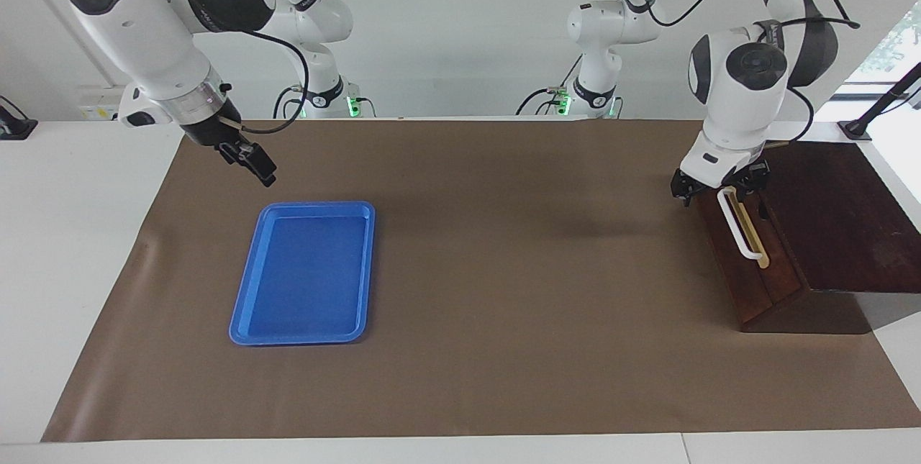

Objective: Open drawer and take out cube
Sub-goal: 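Pull the drawer open with the left gripper while the right gripper moves inward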

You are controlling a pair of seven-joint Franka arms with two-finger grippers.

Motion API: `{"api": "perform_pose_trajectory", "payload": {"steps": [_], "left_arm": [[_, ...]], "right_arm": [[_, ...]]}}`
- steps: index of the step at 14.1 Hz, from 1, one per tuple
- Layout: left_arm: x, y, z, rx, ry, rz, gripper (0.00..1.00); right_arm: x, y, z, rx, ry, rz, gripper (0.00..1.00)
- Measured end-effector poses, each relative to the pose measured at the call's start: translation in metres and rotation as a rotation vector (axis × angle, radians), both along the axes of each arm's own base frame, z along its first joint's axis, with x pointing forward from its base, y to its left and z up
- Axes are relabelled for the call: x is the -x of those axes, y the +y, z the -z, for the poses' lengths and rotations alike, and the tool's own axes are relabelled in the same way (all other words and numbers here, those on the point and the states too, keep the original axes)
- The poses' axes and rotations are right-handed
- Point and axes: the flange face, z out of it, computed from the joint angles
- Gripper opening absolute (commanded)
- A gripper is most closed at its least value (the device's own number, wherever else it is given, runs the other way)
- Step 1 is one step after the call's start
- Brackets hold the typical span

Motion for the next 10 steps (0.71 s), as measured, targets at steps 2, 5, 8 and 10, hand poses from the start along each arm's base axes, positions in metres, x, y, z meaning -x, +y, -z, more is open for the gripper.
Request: {"api": "perform_pose_trajectory", "payload": {"steps": [2,5,8,10], "left_arm": [[0.001,0.001,0.016,-0.005,-0.005,0.016,1.0],[0.004,0.007,0.031,-0.06,-0.009,0.051,1.0],[0.004,0.014,0.036,-0.069,-0.019,0.053,1.0],[0.004,0.028,0.044,-0.061,-0.032,0.043,1.0]], "right_arm": [[-0.009,0.024,0.01,-0.05,0.024,0.147,0.93],[-0.024,0.049,0.028,-0.144,0.065,0.334,0.93],[-0.034,0.075,0.04,-0.226,0.115,0.537,0.93],[-0.036,0.085,0.043,-0.27,0.16,0.626,0.93]]}}
